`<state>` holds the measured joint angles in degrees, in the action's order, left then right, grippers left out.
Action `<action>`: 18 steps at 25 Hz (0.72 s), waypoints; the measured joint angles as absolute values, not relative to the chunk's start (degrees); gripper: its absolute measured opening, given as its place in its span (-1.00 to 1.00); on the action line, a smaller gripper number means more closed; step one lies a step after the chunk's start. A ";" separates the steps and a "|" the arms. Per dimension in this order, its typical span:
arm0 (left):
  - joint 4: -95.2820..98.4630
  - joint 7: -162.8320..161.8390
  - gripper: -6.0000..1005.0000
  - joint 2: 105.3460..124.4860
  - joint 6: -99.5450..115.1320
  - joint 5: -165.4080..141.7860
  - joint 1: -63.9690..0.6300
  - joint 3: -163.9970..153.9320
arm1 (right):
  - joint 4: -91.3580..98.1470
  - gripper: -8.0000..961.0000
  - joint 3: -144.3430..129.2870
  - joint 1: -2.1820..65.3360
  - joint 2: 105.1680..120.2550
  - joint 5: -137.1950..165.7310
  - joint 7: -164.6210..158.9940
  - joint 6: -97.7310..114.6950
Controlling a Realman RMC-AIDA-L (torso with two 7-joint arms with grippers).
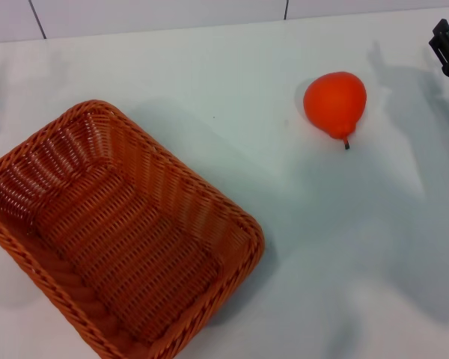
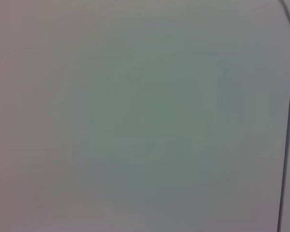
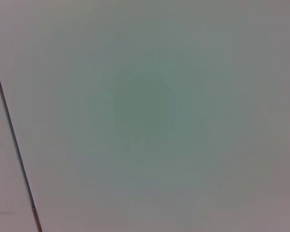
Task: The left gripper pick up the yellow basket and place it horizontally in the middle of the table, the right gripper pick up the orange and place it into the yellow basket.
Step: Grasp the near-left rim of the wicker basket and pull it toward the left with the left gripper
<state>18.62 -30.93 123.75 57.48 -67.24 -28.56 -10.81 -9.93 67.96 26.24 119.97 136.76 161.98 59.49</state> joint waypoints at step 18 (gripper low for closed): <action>18.54 -30.93 0.77 123.75 57.48 -67.24 -28.72 -10.81 | -9.93 0.94 67.85 26.13 119.97 136.76 161.98 59.58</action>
